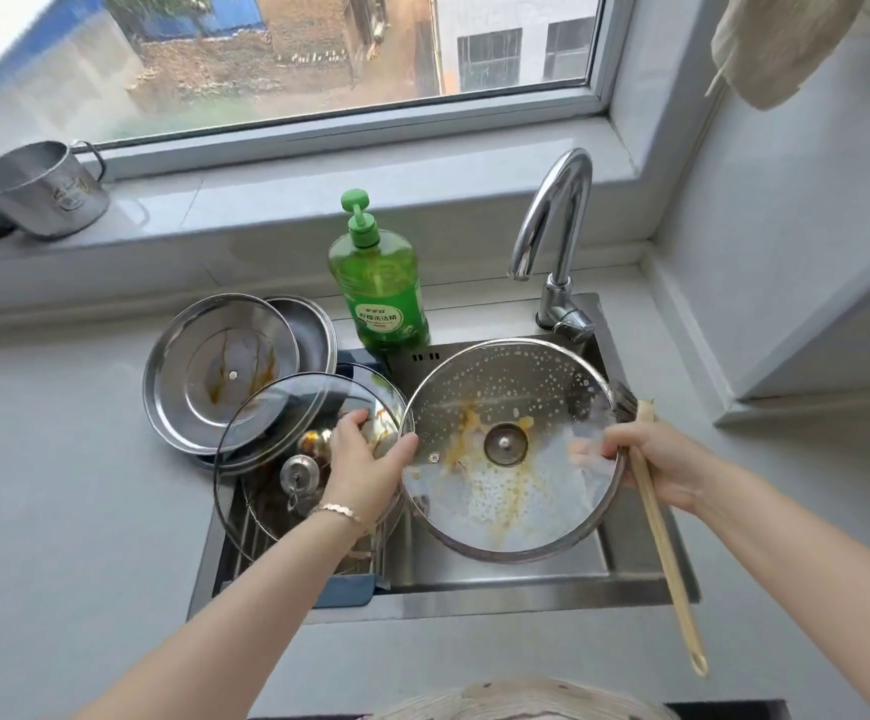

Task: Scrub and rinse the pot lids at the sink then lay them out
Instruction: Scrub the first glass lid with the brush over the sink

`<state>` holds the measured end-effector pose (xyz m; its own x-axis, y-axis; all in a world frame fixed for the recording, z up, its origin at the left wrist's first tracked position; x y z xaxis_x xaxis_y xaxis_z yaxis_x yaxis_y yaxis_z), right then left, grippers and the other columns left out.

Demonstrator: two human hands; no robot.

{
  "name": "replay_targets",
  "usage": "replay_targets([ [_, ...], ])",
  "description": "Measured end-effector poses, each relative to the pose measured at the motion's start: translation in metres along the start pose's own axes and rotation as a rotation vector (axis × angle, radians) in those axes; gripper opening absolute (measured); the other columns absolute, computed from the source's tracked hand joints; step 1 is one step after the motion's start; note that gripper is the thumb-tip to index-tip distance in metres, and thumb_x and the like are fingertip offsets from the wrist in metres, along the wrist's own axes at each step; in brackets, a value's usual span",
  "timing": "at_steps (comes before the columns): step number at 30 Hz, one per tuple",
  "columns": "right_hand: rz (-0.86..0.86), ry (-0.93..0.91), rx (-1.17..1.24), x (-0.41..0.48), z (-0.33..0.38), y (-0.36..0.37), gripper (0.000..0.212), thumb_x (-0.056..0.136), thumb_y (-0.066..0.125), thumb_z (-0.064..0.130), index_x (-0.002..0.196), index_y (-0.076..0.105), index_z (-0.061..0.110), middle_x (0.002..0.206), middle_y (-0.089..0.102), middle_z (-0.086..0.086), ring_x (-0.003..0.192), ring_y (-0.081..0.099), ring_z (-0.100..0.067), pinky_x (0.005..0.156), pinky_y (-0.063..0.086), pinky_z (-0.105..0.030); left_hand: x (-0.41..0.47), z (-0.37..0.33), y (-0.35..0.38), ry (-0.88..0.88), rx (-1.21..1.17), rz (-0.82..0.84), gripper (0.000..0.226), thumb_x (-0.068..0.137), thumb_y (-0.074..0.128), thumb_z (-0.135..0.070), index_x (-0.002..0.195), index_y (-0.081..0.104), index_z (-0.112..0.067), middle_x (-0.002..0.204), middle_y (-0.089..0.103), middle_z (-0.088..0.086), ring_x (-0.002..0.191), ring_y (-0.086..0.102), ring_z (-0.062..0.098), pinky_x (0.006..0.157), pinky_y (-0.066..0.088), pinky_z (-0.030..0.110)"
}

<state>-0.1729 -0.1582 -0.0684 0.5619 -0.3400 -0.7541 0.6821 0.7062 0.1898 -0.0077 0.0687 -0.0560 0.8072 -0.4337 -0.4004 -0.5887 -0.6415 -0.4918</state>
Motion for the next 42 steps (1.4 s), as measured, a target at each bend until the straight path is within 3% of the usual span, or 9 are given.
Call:
replay_targets([
  [4,0.116,0.038,-0.085,-0.003,-0.001,-0.005,0.013,0.062,0.055,-0.004,0.075,0.056,-0.008,0.098,0.071,-0.018,0.085,0.07,-0.021,0.092,0.044,-0.033,-0.009,0.006,0.013,-0.539,-0.655,0.456,0.043,0.091,0.046,-0.007,0.133,0.043,-0.015,0.103,0.06,0.014,0.088,0.066,0.035,0.076,0.054,0.046],
  [7,0.126,0.052,-0.164,-0.004,-0.002,-0.012,0.043,0.059,0.061,0.001,0.093,0.054,-0.024,0.09,0.072,-0.015,0.07,0.071,-0.015,0.082,0.05,-0.03,-0.016,0.009,0.011,-0.471,-0.802,0.587,0.076,0.071,0.035,0.013,0.129,0.042,-0.036,0.116,0.06,0.026,0.095,0.064,0.046,0.074,0.054,0.05],
  [10,-0.009,-0.071,-0.275,-0.004,0.004,-0.016,0.022,0.076,0.073,0.012,0.082,0.052,0.009,0.066,0.057,-0.009,0.049,0.054,-0.01,0.037,0.036,-0.016,-0.022,0.004,0.013,-0.406,-0.828,0.643,0.092,0.062,0.034,0.014,0.133,0.032,-0.044,0.119,0.053,0.038,0.089,0.064,0.048,0.071,0.054,0.052],
  [18,0.006,-0.39,-1.189,-0.017,0.0,0.034,0.076,0.097,0.041,0.037,0.149,-0.011,0.015,0.142,0.04,-0.01,0.113,0.051,-0.019,0.095,0.038,-0.03,-0.034,-0.007,0.016,-0.315,-0.767,0.553,0.086,0.083,0.036,0.021,0.139,0.025,-0.043,0.111,0.063,0.028,0.079,0.066,0.043,0.059,0.056,0.051],
  [22,0.052,-0.511,-1.524,-0.014,-0.016,0.068,0.07,0.098,0.031,0.045,0.148,-0.014,0.025,0.125,0.057,-0.003,0.103,0.057,-0.022,0.082,0.048,-0.036,-0.036,-0.013,0.02,-0.218,-0.658,0.478,0.086,0.079,0.031,0.025,0.137,0.031,-0.038,0.112,0.064,0.024,0.085,0.067,0.041,0.054,0.058,0.043],
  [25,-0.122,-0.456,-1.461,-0.006,-0.006,0.052,0.062,0.096,0.036,0.048,0.149,0.005,0.035,0.106,0.066,0.004,0.103,0.057,-0.02,0.076,0.046,-0.033,-0.039,-0.016,0.011,-0.169,-0.664,0.396,0.084,0.078,0.029,0.026,0.13,0.036,-0.04,0.099,0.069,0.021,0.08,0.068,0.04,0.058,0.056,0.052],
  [29,0.193,-0.544,-1.26,-0.037,-0.034,0.092,0.059,0.095,0.045,0.043,0.145,0.014,0.043,0.053,0.046,0.008,0.055,0.044,-0.006,0.057,0.035,-0.026,-0.039,-0.021,0.01,-0.098,-0.655,0.309,0.086,0.075,0.028,0.029,0.13,0.04,-0.036,0.106,0.068,0.015,0.092,0.068,0.036,0.067,0.054,0.053],
  [34,-0.147,-0.48,-1.199,-0.005,-0.006,0.059,0.058,0.095,0.04,0.049,0.146,0.013,0.045,0.064,0.048,0.013,0.071,0.054,-0.011,0.064,0.042,-0.031,-0.04,-0.025,0.009,-0.127,-0.655,0.348,0.083,0.08,0.031,0.025,0.13,0.034,-0.042,0.1,0.07,0.019,0.082,0.067,0.04,0.061,0.054,0.053],
  [42,-0.068,-0.564,-1.187,-0.013,-0.006,0.072,0.058,0.095,0.038,0.049,0.145,0.009,0.047,0.05,0.04,0.008,0.052,0.044,-0.011,0.053,0.037,-0.027,-0.044,-0.03,0.016,-0.127,-0.688,0.399,0.084,0.079,0.029,0.026,0.13,0.034,-0.04,0.109,0.065,0.024,0.078,0.067,0.037,0.055,0.057,0.045],
])
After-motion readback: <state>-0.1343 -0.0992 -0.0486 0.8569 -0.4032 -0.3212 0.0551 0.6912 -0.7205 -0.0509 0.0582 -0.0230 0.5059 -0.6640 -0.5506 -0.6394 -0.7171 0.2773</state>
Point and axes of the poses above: each hand's wrist, its own x-axis towards the middle knuckle, its own y-axis out of the palm, z = x × y, the point moved 3 cm from there along x, towards the middle knuckle
